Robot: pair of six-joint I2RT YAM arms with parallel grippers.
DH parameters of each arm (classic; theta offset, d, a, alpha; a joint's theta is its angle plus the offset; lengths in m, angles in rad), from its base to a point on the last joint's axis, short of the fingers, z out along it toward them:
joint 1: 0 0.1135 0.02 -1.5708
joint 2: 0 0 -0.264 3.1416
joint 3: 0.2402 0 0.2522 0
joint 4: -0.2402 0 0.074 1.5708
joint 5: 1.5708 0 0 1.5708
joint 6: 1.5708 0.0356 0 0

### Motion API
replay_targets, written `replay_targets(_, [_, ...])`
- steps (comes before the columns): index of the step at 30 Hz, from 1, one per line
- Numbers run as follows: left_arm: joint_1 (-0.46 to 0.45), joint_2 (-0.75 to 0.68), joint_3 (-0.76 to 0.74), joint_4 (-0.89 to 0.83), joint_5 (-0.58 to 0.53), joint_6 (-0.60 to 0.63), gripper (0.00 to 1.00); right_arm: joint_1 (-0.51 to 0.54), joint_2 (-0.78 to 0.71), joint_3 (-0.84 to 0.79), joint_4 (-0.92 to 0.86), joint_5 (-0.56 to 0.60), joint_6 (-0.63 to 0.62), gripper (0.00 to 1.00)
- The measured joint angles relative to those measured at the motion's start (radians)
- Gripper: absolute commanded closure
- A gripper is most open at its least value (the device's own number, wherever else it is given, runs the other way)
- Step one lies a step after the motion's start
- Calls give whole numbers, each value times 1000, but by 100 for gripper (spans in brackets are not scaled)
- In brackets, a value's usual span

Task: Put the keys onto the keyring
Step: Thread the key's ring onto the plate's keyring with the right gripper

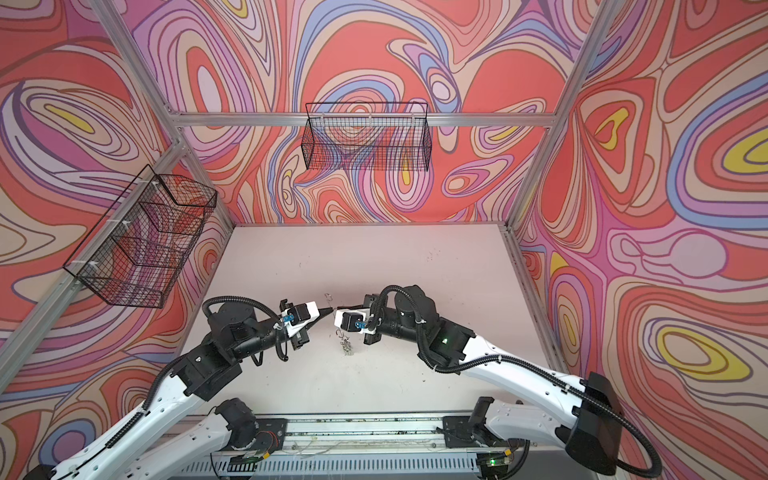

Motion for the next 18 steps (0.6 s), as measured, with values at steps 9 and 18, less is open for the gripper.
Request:
replay_targets(9, [0, 0, 0, 0, 0, -2, 100, 0, 0, -1, 3, 23, 0, 100])
replay_targets(18, [0, 1, 0, 0, 0, -3, 100, 5, 0, -1, 0, 0, -11, 100])
